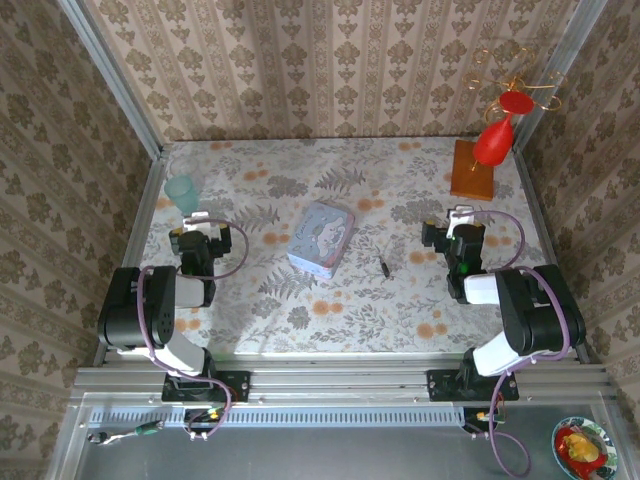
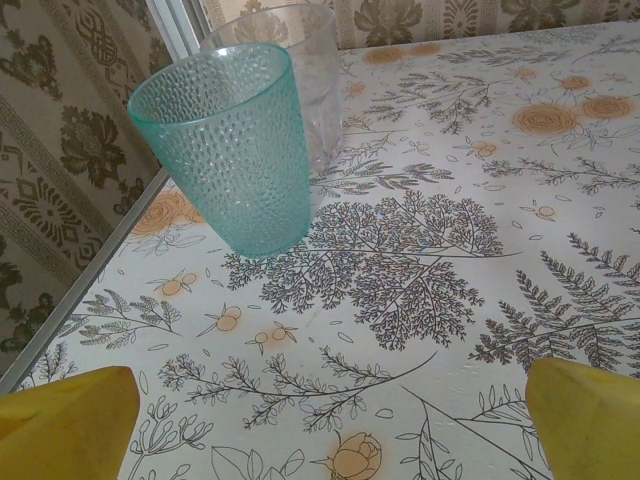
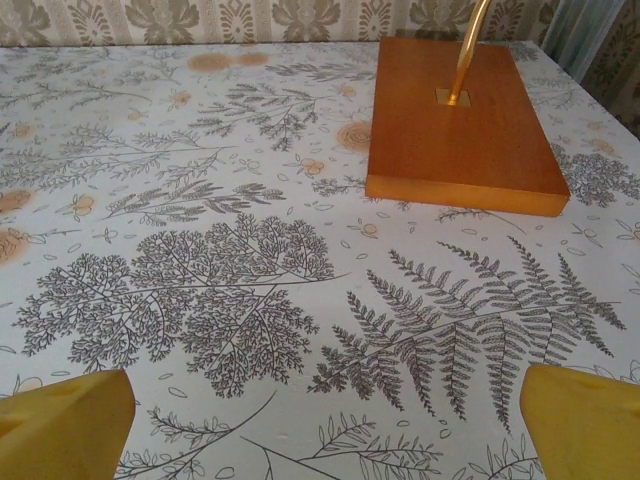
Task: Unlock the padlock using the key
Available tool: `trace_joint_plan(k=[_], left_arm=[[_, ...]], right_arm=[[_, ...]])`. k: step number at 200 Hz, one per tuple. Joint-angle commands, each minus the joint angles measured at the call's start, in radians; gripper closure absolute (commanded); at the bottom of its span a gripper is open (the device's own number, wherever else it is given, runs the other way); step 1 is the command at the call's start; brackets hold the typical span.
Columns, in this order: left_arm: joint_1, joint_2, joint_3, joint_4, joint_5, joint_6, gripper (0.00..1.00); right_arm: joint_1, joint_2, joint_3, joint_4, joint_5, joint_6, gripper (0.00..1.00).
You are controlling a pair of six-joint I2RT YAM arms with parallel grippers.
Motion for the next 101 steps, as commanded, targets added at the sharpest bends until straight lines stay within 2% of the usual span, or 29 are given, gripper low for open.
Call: trace_joint_plan(k=[1,101], left_arm=[[0.001,-0.008,0.006,0.007,0.01,-0.018,0.0],[0.003,-0.008,0.006,0.005,0.014,-0.017,0.0]], right_arm=[[-0.002,-0.005,0.016,0.006,-0.018,0.018,0.0],[-0.002,-0.005,0.013,0.011,-0.017,0.018,0.0]])
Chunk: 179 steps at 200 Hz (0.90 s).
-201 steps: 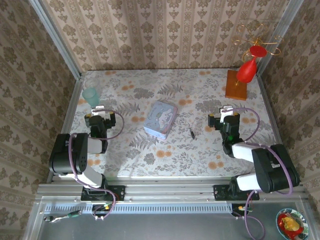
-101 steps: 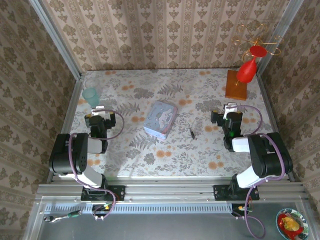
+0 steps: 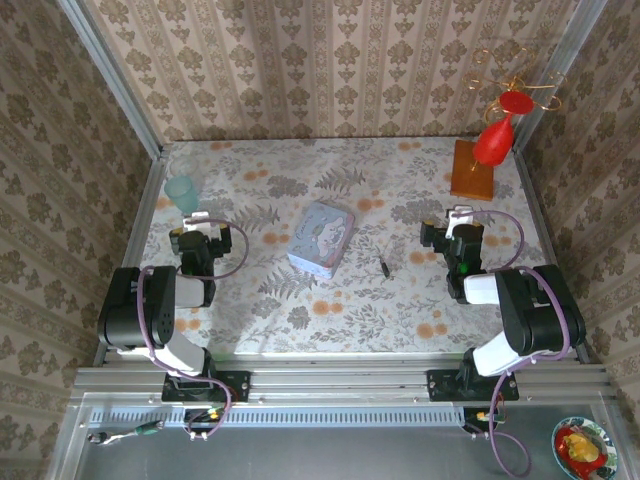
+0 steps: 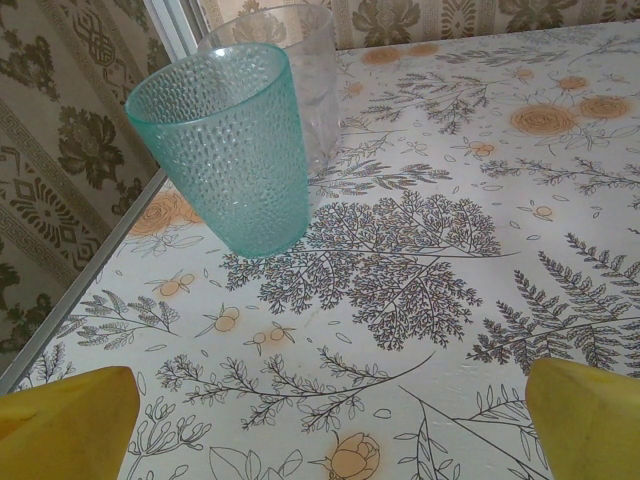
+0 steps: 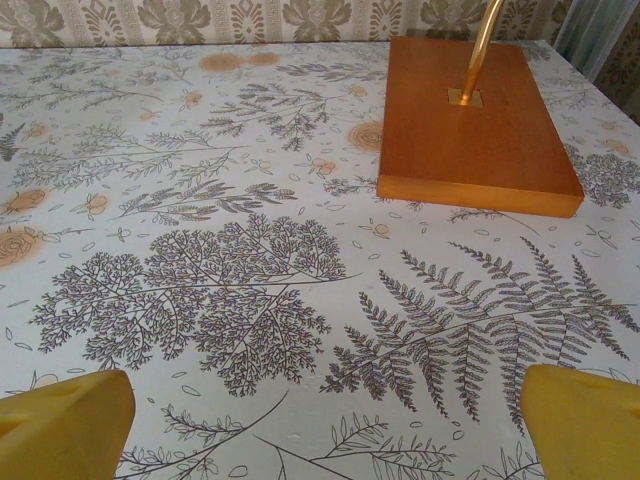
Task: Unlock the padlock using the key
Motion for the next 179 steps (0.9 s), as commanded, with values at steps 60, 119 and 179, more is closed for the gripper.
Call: trace_joint_plan(k=[60,119,179], left_arm=[[-0.008,-0.008,0.006,0.01,0.003,-0.007,0.0],[-0.011,-0.008,0.006,0.009,-0.001,-0.004,0.0],[-0.011,-0.006,0.006,0.01,-0.002,-0.004,0.0]], right_arm=[[-0.003,-0.006,0.012,0.012,-0.006,0.014,0.0],[-0.003,-0.006,0.011,0.014,-0.006,0.014,0.0],[-0.003,-0.004,0.015,0.011,-0.006,0.015,0.0]])
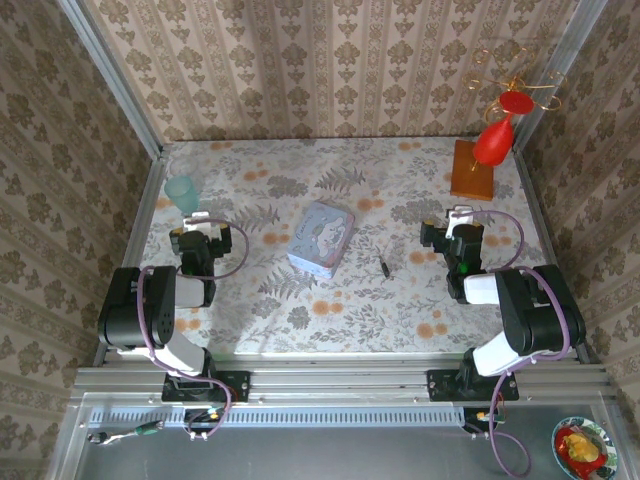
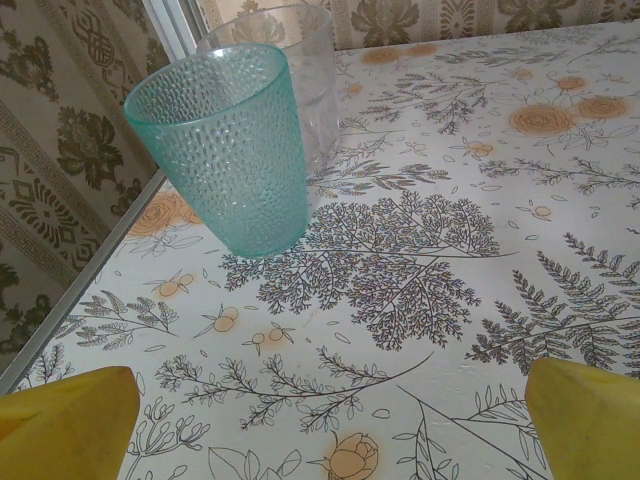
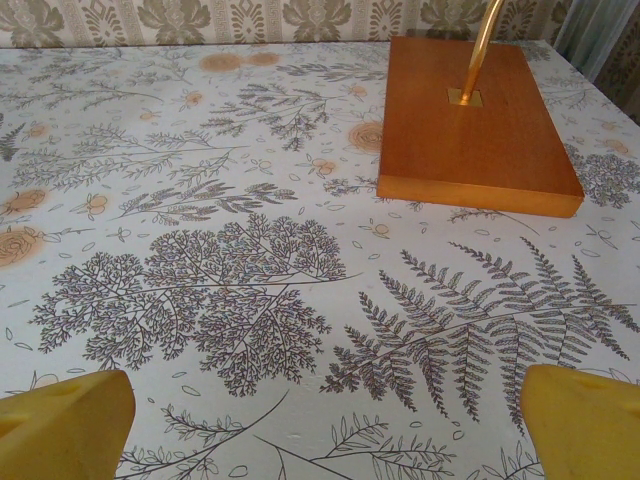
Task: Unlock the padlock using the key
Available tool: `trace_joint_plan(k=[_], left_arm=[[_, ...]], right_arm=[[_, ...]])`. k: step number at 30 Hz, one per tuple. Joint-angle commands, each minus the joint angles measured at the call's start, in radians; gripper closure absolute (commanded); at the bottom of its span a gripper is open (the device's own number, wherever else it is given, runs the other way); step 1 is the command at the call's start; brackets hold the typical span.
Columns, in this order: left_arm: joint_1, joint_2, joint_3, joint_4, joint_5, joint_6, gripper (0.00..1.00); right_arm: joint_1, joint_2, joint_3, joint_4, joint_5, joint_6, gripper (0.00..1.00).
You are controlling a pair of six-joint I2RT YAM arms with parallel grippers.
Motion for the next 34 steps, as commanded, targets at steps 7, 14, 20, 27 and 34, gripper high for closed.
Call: trace_joint_plan(k=[7,14,20,27,34], left_arm=[[-0.01,-0.006,0.005,0.013,-0.004,-0.002,0.0],[-0.01,-0.006,0.006,0.012,-0.003,-0.002,0.0],[-0.01,-0.006,0.006,0.012,-0.004,-0.002,0.0],[-0.01,-0.006,0.006,0.011,-0.004,-0.001,0.0],[-0.027,-0.003,-0.008,0.044,-0.005,0.019,0.0]], right_arm=[[-0.003,-0.003,0.015,0.011,-0.006,0.015,0.0],[-0.003,-0.004,0.015,0.011,-0.006,0.015,0.0],[-0.003,-0.004,0.014,0.011,-0.006,0.015,0.0],[-0.003,-0.001,0.019,0.003,-0.006,0.015,0.0],[-0.003,-0.004,0.015,0.009,-0.006,0.015,0.0]])
